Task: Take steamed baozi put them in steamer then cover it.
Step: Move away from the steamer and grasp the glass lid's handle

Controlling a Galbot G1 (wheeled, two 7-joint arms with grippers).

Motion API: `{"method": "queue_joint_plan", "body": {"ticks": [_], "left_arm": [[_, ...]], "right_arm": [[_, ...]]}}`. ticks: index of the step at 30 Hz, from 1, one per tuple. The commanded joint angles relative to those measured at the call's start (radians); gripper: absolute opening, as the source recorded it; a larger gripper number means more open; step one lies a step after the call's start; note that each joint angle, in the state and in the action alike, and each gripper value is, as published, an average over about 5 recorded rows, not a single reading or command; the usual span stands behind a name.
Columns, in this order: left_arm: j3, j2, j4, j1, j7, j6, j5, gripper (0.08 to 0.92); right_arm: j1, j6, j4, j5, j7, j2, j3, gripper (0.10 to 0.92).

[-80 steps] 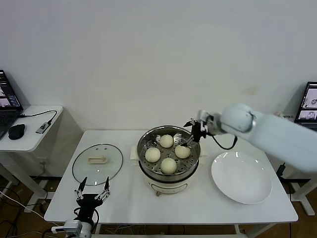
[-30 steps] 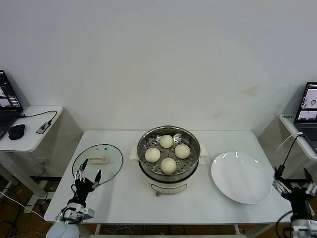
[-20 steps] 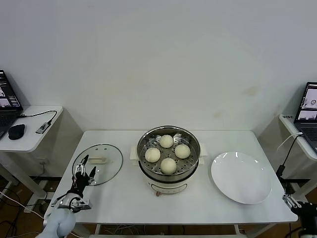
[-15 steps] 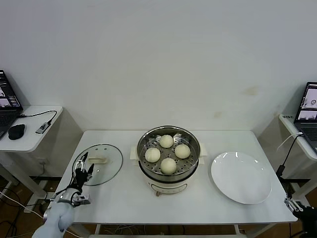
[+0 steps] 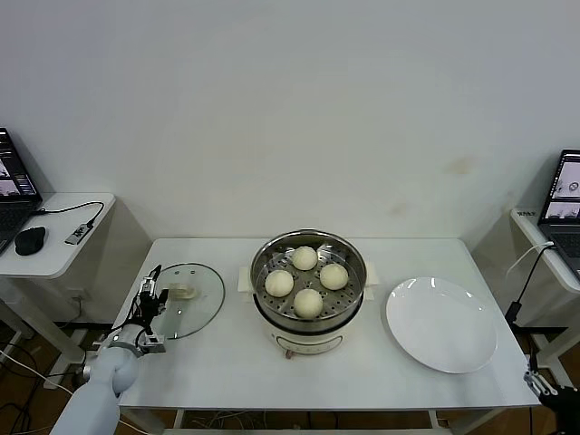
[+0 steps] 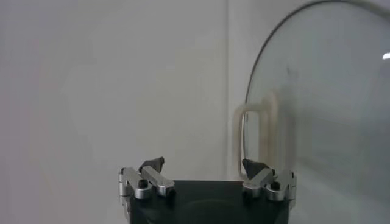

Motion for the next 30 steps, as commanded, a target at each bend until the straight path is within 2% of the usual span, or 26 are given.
{"method": "queue_joint_plan", "body": {"ticks": [1,25,28,30], "left_arm": [[0.005,-0.002,0.055,-0.047,0.003,-0.004,0.027,0.823],[0.036,-0.041,0.147,-0.121,-0.001,-0.019,0.058,0.82],[0.033,-0.042,0.155,-0.123,0.0,-0.021,0.061,0.774],[0.031,-0.041,0.158,-0.122,0.001,-0.021,0.063,0.714]], "right_arm": [[-0.004,0.001,-0.01,-0.007,-0.001,0.006,0.005,0.823],[-0.009,0.009,-0.016,-0.033,-0.011,0.015,0.007,0.823],[-0.01,0.009,-0.016,-0.033,-0.012,0.014,0.006,0.823],[-0.009,0.009,-0.016,-0.033,-0.013,0.013,0.006,0.823]]}}
